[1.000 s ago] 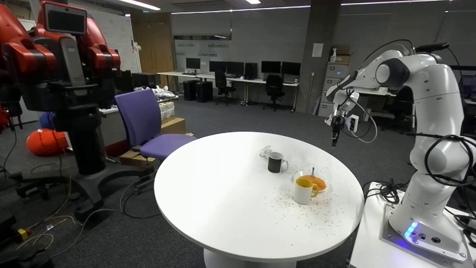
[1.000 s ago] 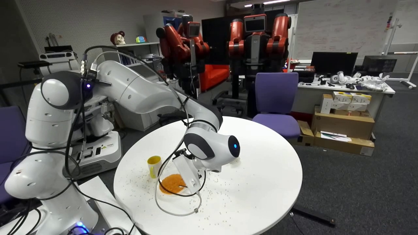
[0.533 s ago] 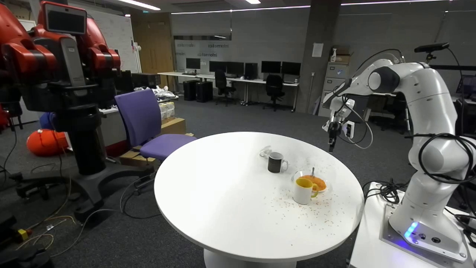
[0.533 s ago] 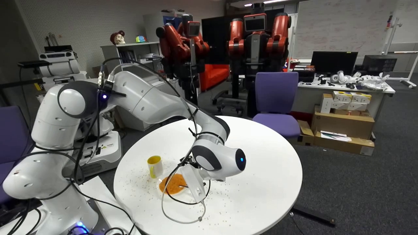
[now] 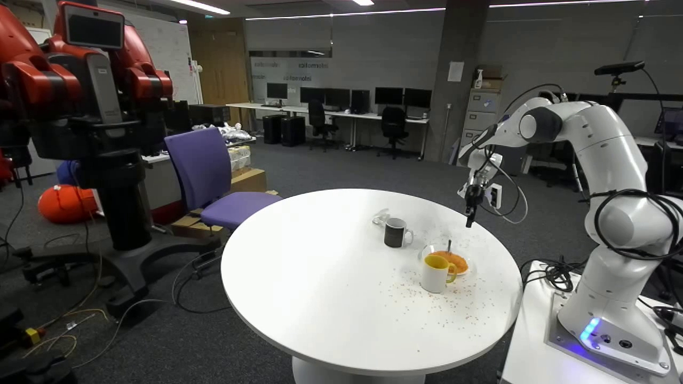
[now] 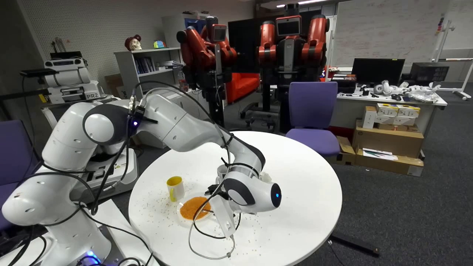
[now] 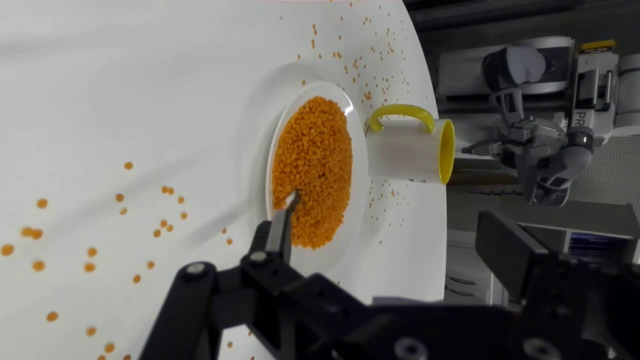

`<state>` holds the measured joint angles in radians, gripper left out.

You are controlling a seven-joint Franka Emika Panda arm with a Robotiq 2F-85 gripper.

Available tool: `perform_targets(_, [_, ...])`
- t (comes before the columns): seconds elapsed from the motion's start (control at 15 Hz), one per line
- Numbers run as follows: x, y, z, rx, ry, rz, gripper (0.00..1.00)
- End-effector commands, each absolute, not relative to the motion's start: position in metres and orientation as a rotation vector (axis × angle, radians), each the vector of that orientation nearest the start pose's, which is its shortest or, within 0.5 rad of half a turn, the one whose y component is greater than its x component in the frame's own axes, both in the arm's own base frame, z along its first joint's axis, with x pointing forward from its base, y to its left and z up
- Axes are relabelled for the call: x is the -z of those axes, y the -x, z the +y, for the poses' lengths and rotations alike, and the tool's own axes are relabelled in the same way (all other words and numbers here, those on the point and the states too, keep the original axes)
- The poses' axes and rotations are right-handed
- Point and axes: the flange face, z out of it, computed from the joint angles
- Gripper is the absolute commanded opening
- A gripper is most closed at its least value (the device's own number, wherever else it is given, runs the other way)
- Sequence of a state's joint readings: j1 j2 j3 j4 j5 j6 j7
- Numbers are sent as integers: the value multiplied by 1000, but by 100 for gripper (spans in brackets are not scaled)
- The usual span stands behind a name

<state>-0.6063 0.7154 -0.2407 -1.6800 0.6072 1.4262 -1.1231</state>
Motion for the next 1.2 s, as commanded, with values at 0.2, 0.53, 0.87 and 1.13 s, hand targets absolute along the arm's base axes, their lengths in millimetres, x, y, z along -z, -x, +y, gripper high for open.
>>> perform_targets(0.2, [-151,-456,-379,-167,2169,-42,100])
perform_targets(0.53, [-130,-473,-373,-161,2229,-14,100])
perform_targets(0.87, [-118,-483,-361,-180,2238,16,100])
perform_targets(1.13, [-113,-486,-351,-205,2226,14,100])
